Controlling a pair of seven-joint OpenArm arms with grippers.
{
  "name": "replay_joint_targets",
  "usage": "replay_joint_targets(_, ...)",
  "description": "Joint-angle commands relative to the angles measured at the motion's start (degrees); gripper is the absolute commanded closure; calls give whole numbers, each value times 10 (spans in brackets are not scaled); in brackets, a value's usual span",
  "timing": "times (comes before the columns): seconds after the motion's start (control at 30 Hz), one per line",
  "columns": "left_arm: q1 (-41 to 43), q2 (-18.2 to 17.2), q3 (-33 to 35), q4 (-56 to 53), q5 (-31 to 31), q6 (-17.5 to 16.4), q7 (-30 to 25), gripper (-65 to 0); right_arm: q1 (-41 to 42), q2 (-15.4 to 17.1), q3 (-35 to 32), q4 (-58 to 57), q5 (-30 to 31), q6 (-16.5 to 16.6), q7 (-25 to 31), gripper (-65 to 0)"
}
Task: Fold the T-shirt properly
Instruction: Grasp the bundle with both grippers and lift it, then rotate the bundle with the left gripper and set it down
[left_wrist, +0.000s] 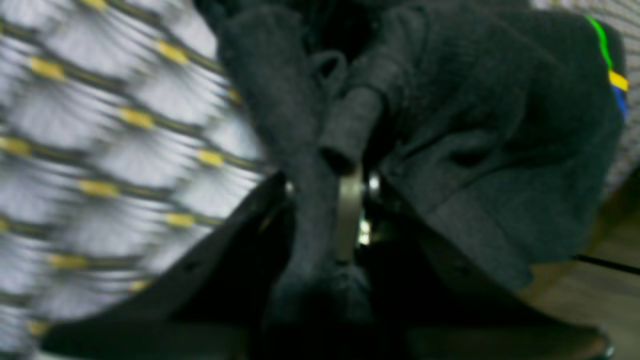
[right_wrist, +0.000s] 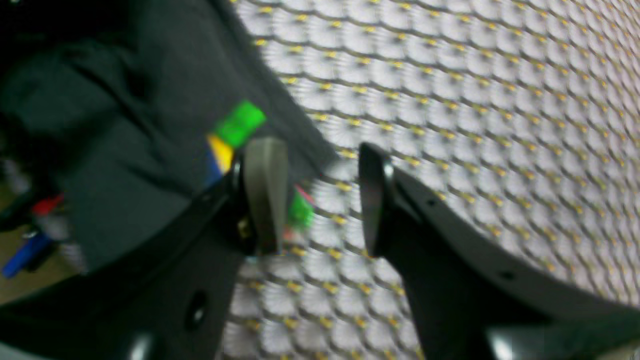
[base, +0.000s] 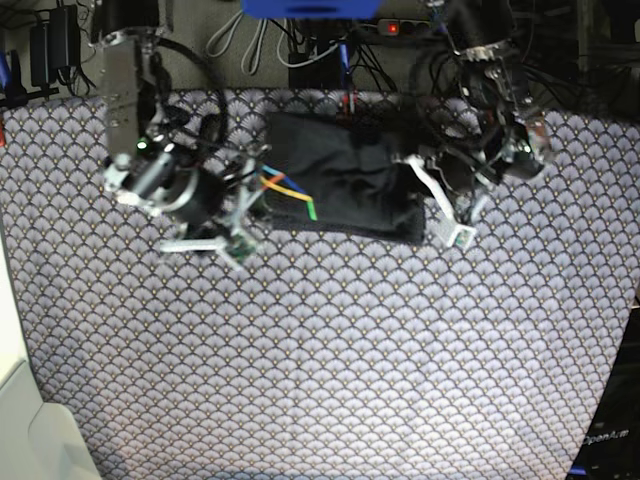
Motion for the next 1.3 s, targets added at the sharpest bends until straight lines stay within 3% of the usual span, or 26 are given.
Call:
replay_joint_targets(0.0,-22,-3,20,9,-2,1,-10,-6,8,2,11,11,8,0,9,-254)
replay_joint_targets(0.17,-74,-27,141,3,17,1,-10,-6,7,5,62,12,7,0,9,-254)
replay_joint_targets(0.33,-126,-26,323,2,95,54,-11,-6,6,5,148,12,7,0,9,-254)
replay_joint_targets(0.57,-151,-18,512,-65,255,59,-111,-6,7,29,267,11,9,0,13,-254)
replay_joint_targets(0.87,-162,47,602,-119,449,59,-219,-6,6,39,366,11,8,0,9,-254)
replay_joint_targets(1.07,-192,48,658,-160,471,59,-228,-5,-7,42,381,11,8,0,11,-254)
replay_joint_targets(1.27,-203,48,662,-155,471,59,-223,-21,-17,42,382,11,8,0,13,-254)
